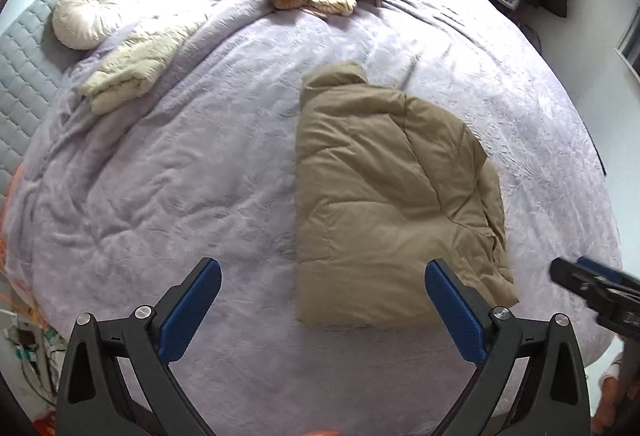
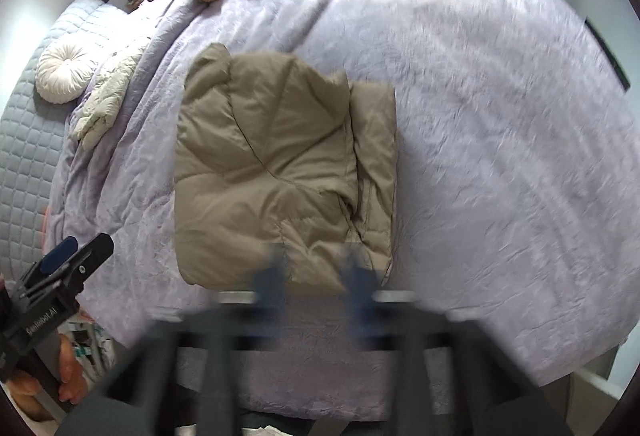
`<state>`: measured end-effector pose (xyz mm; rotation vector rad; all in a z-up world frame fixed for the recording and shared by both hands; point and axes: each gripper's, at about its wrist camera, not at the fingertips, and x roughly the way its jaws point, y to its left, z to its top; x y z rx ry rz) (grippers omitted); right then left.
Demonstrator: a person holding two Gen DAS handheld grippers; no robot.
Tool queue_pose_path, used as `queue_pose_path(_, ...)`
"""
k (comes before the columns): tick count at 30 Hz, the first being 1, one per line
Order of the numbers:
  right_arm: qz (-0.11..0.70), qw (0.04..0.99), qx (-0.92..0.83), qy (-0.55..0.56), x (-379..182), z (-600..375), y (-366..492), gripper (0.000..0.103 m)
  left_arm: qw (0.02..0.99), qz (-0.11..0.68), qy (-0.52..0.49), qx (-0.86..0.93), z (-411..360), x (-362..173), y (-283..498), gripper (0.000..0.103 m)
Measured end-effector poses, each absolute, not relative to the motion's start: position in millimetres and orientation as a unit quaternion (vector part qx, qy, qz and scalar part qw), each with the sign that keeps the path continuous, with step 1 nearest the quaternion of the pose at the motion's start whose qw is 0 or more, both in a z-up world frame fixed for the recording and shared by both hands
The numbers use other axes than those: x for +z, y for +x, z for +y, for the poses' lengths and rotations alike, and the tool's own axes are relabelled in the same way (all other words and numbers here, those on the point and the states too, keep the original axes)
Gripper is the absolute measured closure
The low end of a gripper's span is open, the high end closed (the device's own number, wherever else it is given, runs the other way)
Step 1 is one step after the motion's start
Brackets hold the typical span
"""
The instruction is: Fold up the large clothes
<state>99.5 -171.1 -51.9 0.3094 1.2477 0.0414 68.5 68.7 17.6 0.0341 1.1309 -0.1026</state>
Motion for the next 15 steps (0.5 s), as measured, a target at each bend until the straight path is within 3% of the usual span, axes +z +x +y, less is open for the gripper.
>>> queue_pose_path(5, 0.547, 0.830, 0.021, 0.107, -21, -158, 96, 0.017, 0.852, 0.522, 0.026, -0.046, 69, 36, 61, 0.001)
queue_pose_path(12, 0.502, 0.860, -0.001, 0.091, 4, -150, 89, 0.000, 0.862, 0.503, 0.040, -0.044, 64, 54, 51, 0.001)
queue_pose_path(15, 0.497, 0.863, -0.018, 0.085, 8, -149, 89, 0.000, 0.864, 0.501, 0.035, -0.041, 66, 57, 49, 0.001)
